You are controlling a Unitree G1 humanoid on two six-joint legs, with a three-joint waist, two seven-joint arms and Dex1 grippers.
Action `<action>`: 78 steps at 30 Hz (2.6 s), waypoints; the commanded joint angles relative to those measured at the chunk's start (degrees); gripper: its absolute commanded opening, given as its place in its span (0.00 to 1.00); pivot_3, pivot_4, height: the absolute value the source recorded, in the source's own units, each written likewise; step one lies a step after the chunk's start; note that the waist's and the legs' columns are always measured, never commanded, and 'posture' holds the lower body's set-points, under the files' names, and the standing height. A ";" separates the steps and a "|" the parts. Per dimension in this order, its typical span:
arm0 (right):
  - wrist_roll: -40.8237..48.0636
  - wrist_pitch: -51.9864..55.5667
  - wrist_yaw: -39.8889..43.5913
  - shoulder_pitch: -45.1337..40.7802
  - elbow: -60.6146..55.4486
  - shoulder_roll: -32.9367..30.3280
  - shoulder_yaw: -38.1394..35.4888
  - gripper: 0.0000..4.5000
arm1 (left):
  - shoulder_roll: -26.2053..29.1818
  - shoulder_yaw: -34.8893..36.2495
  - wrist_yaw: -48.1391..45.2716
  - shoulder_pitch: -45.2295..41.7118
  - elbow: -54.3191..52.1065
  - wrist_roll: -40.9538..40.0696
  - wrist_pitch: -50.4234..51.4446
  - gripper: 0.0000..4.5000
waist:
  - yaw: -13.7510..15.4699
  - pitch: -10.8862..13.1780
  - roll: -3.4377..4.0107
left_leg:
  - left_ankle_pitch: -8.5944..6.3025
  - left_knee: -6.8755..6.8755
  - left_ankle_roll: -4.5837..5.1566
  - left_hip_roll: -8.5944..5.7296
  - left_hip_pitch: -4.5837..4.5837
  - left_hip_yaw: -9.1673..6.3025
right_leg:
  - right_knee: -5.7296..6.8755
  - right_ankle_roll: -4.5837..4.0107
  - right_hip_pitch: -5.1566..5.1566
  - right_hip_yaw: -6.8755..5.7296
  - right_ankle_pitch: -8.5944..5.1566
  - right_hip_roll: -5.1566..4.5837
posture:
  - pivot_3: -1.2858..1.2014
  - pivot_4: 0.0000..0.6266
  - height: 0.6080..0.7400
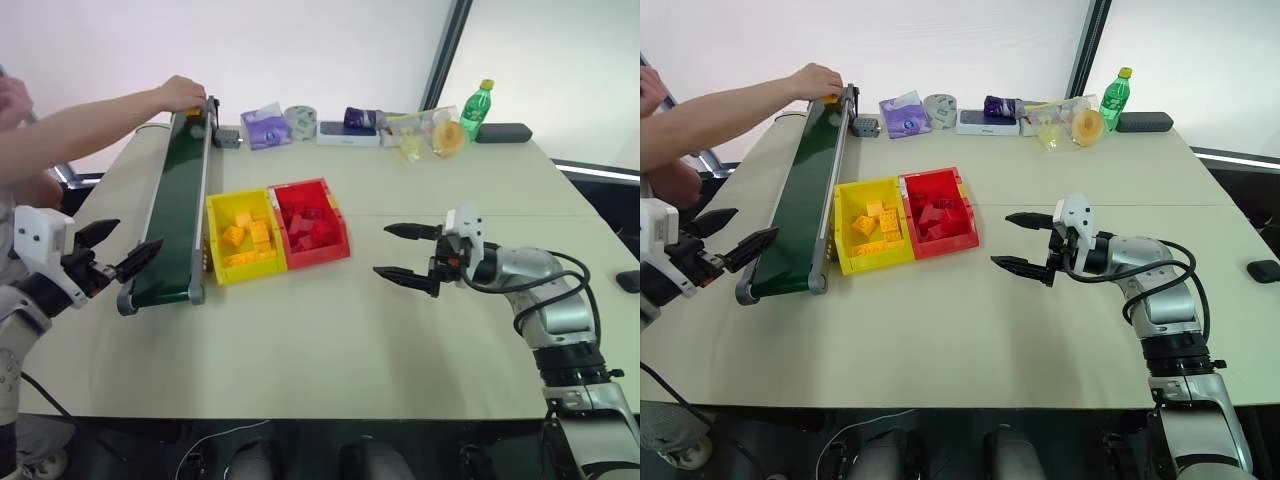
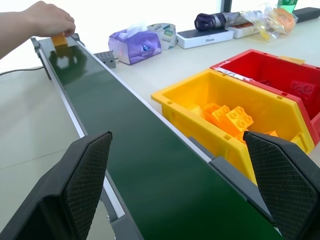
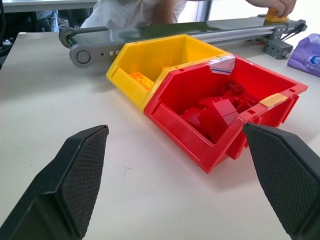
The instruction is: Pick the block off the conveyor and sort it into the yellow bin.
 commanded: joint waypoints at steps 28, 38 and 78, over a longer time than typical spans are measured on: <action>0.21 -1.74 0.16 -1.97 -0.42 0.68 -0.62 1.00 | -1.71 2.20 4.35 -1.19 -2.10 0.76 -3.72 0.99 | 0.00 0.00 0.00 | 0.00 0.00 0.00 0.00 0.00 0.00 | 0.00 0.00 0.00 0.00 0.00 0.00 | 0.52 0.24 1.00; 0.26 -1.88 0.24 -2.10 -0.57 1.58 -0.31 1.00 | -3.81 0.18 17.16 -1.37 -9.32 1.53 4.63 0.99 | 0.04 0.00 0.00 | 0.00 0.01 0.00 0.00 0.00 -0.01 | 0.00 0.01 0.02 0.01 0.00 0.01 | 0.52 0.24 1.00; 0.36 -2.04 -0.21 -1.56 -0.83 2.05 -0.19 1.00 | -5.89 -1.56 26.24 -8.20 -10.73 -1.35 20.82 0.99 | 0.12 -0.01 -0.01 | 0.01 0.04 -0.01 -0.01 0.00 -0.03 | 0.00 0.02 0.04 0.01 0.01 0.04 | 0.52 0.24 1.00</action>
